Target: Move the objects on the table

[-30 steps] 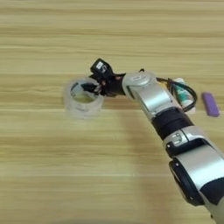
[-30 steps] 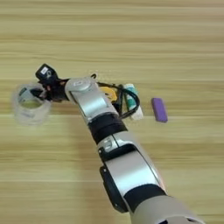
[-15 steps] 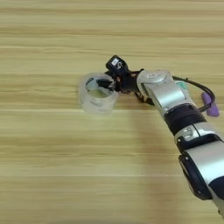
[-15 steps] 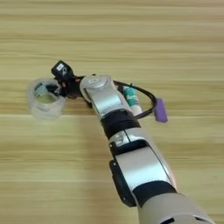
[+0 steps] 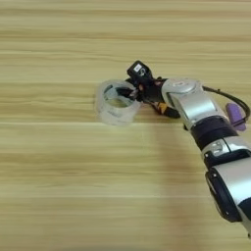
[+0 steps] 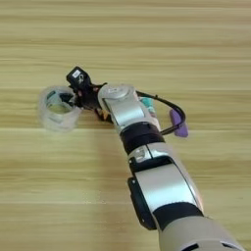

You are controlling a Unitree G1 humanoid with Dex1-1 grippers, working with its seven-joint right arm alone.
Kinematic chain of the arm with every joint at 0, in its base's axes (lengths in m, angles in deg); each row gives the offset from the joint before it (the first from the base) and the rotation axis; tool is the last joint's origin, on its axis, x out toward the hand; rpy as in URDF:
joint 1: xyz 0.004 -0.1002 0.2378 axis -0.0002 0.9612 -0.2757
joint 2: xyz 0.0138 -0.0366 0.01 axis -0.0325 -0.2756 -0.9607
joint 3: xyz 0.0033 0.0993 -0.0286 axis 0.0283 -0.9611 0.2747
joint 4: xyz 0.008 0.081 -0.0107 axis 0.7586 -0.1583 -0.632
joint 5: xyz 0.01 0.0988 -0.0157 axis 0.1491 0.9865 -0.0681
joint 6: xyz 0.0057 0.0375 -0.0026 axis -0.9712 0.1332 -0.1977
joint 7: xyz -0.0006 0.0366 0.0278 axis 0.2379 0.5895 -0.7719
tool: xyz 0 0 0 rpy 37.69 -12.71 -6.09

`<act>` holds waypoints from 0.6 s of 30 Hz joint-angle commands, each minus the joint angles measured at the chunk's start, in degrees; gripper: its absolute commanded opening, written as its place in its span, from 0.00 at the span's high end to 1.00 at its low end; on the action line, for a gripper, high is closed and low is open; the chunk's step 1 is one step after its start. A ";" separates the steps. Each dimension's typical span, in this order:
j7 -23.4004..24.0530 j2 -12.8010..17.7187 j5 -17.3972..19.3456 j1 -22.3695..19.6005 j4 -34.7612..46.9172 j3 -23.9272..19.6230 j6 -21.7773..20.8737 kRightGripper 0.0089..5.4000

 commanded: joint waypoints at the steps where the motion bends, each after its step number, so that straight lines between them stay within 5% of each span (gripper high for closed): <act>1: 1.76 1.98 -1.44 -3.07 0.87 -0.60 -0.77 0.71; 18: 1.04 1.66 -0.33 -2.68 9.23 -2.00 1.82 0.40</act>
